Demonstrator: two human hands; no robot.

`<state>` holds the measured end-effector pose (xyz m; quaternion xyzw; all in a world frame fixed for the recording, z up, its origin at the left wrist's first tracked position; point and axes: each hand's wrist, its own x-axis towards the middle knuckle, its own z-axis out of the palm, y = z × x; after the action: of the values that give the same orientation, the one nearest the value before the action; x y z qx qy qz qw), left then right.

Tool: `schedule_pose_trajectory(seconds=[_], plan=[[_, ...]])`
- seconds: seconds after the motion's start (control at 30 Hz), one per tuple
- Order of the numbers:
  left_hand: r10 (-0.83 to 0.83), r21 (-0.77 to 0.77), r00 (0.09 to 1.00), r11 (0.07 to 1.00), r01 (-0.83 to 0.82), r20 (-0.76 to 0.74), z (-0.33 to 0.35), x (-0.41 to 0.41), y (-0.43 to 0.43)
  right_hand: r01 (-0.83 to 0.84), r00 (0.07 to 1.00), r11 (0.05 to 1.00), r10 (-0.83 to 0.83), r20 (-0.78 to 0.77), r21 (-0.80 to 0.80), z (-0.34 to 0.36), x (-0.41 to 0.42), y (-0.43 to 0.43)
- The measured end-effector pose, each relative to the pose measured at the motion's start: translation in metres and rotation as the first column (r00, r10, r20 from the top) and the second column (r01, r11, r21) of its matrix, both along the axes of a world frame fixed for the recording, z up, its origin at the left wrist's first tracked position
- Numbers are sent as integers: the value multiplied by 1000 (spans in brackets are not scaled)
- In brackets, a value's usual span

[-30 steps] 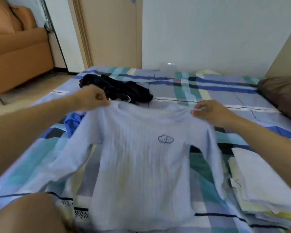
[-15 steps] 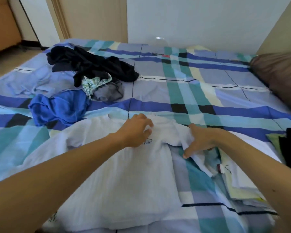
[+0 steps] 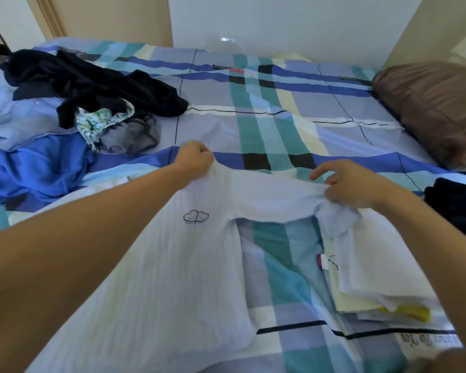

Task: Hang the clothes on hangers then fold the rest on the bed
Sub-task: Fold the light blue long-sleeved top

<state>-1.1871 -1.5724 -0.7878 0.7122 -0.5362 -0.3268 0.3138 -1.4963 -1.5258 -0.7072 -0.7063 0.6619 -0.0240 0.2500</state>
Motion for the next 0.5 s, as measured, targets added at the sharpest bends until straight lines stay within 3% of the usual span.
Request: schedule_pose_trajectory(seconds=[0.07, 0.17, 0.23, 0.3, 0.4, 0.5], plan=[[26, -55, 995, 998, -21, 94, -1, -3, -1, 66, 997, 997, -66, 31, -27, 3, -15, -5], [60, -217, 843, 974, 68, 534, -9, -15, 13, 103, 993, 995, -102, 54, -10, 0, -29, -13], [17, -374, 810, 893, 251, 585, -13, -31, 33, 109, 992, 994, -109, 65, -4, -4, -33, -16], [-91, -420, 813, 821, 388, 575, -19, -47, 56, 130, 989, 991, -128, 79, -13, -5, -33, -18], [-236, -271, 774, 844, 463, 588, -35, -63, 85, 173, 970, 984, -161, 183, -50, 1, -29, -18], [-364, -37, 716, 878, 477, 596, -50, -72, 103, 193, 911, 981, -192, 365, 32, 11, -23, -12]])
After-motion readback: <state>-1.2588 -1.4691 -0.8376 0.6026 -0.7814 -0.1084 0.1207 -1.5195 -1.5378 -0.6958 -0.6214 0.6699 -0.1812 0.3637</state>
